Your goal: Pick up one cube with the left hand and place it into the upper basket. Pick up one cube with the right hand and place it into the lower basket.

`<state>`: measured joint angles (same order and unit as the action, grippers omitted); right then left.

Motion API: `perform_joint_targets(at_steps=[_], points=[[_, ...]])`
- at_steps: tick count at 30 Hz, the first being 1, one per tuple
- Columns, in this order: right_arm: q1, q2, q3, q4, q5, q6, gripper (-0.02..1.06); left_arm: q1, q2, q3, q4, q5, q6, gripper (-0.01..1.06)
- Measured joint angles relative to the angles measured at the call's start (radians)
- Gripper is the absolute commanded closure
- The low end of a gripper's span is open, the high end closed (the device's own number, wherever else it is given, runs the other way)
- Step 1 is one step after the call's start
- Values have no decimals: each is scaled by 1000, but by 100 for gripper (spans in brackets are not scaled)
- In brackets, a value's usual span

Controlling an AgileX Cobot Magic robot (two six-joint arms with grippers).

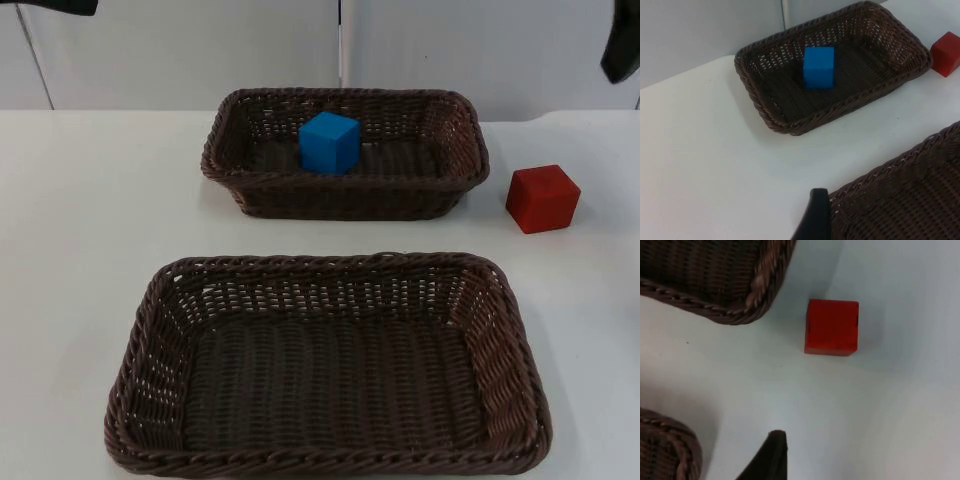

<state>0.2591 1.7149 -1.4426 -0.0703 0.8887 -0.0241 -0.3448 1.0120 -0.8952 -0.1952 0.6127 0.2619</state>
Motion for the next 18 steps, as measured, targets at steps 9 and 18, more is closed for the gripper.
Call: perform_joint_targets(at_steps=[9,18], points=[[-2,144,-62,-33,-54,44,6,0,0,0,2,0,0,31],[-2,335,-165,-34,-103,55,6,0,0,0,2,0,-2,31]])
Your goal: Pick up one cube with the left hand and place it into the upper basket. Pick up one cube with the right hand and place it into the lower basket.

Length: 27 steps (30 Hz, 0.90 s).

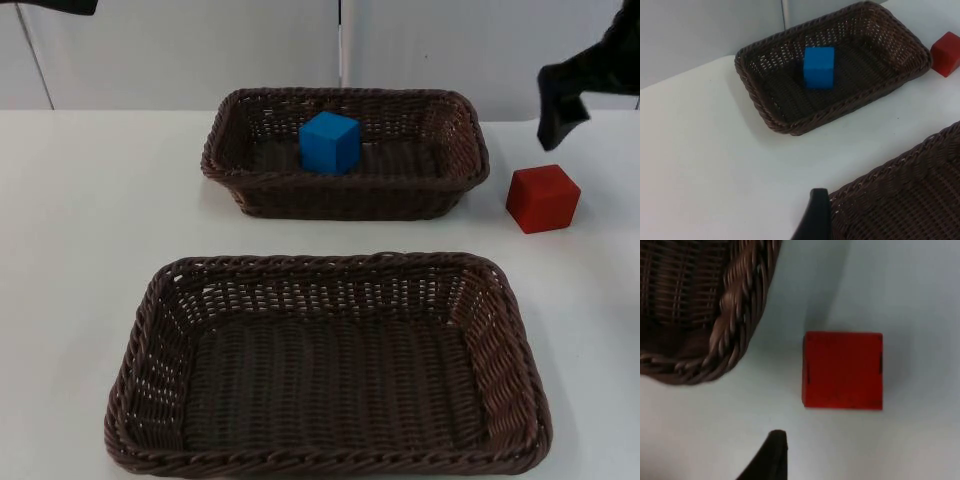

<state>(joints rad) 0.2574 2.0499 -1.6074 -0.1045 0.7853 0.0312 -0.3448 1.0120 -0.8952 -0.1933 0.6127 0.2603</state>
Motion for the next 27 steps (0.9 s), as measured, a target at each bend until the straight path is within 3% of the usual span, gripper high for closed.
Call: perform_joint_targets(at_steps=[21,27], points=[[0,245,-44,2,-275,2,6,0,0,0,0,0,0,31],[0,264,-44,2,-292,16,6,0,0,0,0,0,0,31]])
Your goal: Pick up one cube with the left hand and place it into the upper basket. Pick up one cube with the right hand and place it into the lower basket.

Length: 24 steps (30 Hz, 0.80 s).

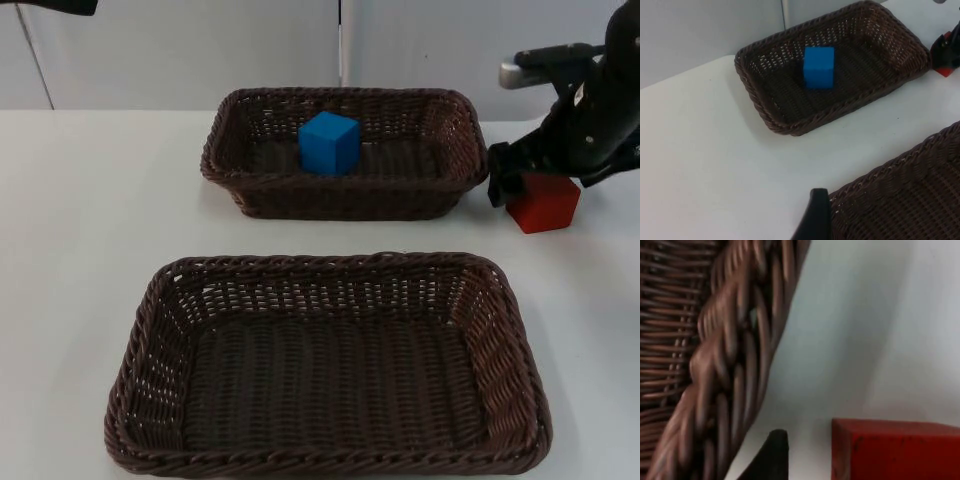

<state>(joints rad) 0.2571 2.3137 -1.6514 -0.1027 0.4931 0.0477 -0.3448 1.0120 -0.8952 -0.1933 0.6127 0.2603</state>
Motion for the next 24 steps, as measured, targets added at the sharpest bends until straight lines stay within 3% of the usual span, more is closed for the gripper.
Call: perform_joint_targets(at_steps=[3,7,11,12,14,17,24], points=[[0,13,0,-2,-5,2,6,0,0,0,0,0,0,31],[0,21,0,-2,-5,2,15,0,0,0,0,0,0,31],[0,21,0,-2,-7,2,51,0,0,0,0,0,0,31],[0,21,0,-2,-7,2,51,0,0,0,0,0,0,31],[0,21,0,0,2,5,80,0,0,0,0,0,0,31],[0,11,0,-4,33,5,105,0,0,0,0,0,0,31],[0,-67,0,-22,101,5,105,0,0,0,0,0,0,31]])
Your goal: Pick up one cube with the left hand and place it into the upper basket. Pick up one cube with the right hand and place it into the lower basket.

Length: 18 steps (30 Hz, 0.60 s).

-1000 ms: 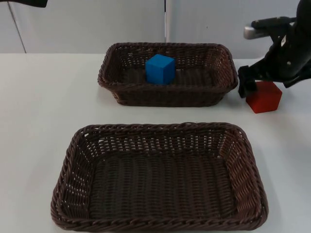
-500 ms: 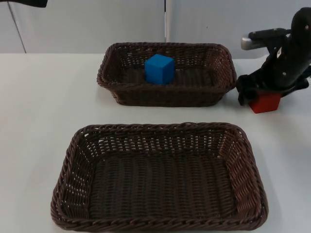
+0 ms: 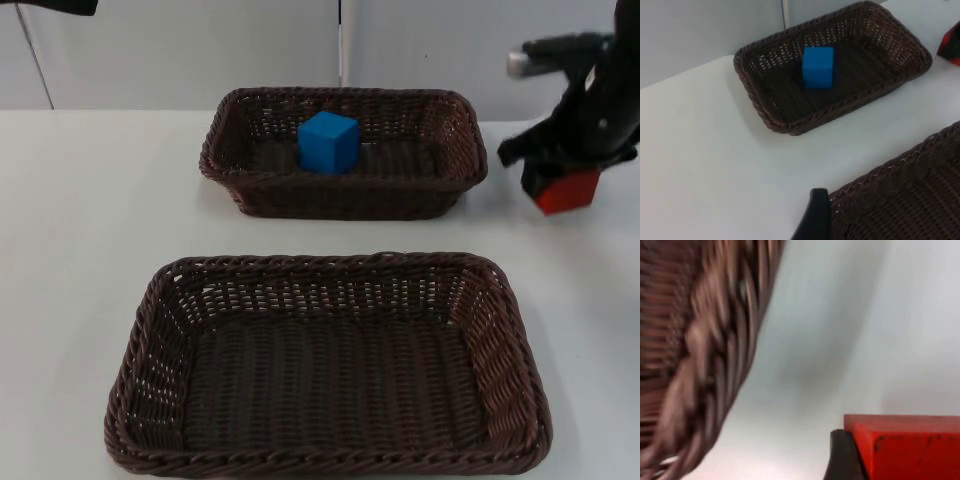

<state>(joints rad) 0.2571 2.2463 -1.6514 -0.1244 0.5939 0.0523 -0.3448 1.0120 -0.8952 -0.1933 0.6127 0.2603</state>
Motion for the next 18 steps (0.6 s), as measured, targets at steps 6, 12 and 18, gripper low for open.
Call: perform_joint_targets(at_steps=[6,12,18], points=[[0,-149,0,-2,66,0,105,0,0,0,0,0,0,31],[0,-268,0,0,105,0,105,0,0,0,0,0,0,31],[0,-325,0,0,116,0,105,0,0,0,0,0,0,31]])
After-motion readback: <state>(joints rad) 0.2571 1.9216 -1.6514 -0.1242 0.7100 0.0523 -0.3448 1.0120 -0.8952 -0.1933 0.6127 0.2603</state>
